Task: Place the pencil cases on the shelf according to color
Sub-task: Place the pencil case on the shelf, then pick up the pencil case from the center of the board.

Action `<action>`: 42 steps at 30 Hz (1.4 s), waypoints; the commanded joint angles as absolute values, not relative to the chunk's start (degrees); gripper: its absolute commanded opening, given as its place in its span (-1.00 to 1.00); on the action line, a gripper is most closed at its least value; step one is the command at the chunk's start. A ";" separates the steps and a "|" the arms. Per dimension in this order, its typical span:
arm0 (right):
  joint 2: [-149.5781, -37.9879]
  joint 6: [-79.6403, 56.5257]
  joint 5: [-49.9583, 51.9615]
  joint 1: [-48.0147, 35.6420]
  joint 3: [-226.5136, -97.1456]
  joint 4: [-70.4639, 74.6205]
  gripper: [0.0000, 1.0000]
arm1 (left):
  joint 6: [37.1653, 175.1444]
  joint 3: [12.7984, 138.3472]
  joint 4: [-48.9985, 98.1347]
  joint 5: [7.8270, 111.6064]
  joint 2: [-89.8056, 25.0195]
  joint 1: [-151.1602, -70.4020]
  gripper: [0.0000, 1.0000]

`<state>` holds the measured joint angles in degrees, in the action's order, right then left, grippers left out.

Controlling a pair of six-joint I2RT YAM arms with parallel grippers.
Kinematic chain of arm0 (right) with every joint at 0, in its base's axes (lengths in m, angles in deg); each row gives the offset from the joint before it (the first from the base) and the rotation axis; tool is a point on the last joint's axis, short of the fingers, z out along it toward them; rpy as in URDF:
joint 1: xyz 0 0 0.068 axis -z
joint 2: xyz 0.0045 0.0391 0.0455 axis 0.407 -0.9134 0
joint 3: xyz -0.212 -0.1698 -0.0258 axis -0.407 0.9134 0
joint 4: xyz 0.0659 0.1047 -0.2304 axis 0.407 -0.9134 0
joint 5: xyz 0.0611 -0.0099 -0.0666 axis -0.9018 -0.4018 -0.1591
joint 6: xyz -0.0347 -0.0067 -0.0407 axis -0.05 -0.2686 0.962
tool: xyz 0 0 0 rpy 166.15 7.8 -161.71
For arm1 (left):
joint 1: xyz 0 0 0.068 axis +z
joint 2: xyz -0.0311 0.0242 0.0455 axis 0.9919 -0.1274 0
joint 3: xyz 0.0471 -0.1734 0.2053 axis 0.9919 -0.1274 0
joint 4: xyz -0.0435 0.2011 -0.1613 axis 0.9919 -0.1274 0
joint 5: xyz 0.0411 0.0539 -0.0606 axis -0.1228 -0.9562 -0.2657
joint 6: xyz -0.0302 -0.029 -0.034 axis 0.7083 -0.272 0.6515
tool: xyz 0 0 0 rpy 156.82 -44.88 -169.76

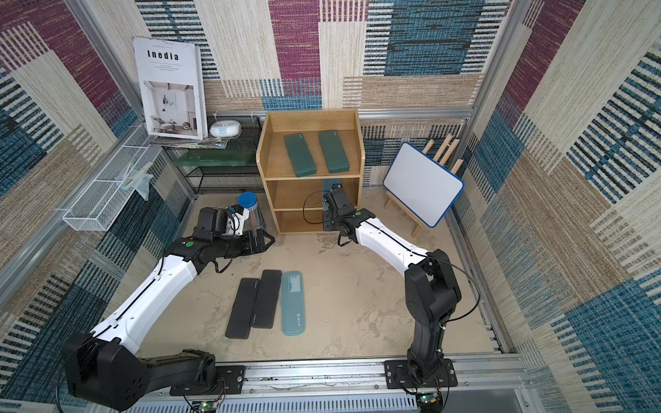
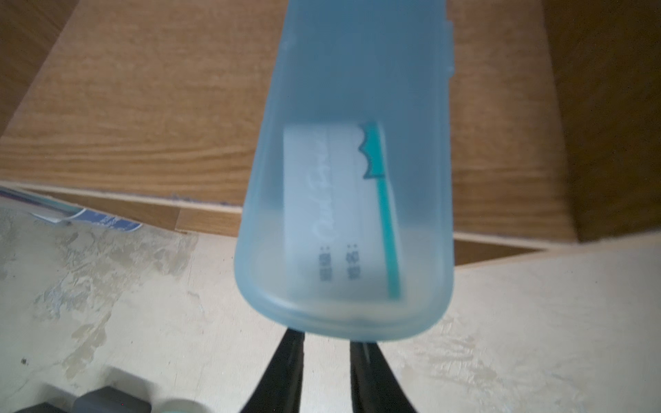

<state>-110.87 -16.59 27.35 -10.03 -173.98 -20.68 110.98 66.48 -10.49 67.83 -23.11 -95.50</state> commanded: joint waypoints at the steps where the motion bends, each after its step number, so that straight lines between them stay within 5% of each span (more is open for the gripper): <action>1: -112.67 -15.20 28.90 -9.62 -177.09 -19.89 -0.41 | 110.31 67.11 -11.25 67.64 -23.61 -95.43 0.99; 11: -108.34 -15.56 25.73 -9.38 -175.68 -21.92 -0.23 | 110.00 67.04 -13.62 63.68 -24.21 -97.94 0.99; 24: -77.19 -18.08 15.60 -12.64 -143.54 -16.54 0.71 | 125.26 56.80 -16.77 54.38 -18.13 -114.58 0.99; 35: -66.64 -23.57 16.69 -16.16 -126.95 -16.60 0.87 | 134.86 55.54 -15.25 46.87 -28.67 -132.60 0.99; 42: -63.69 -23.70 17.99 -16.33 -123.46 -17.35 0.97 | 139.82 55.81 -15.06 42.81 -35.23 -134.20 0.99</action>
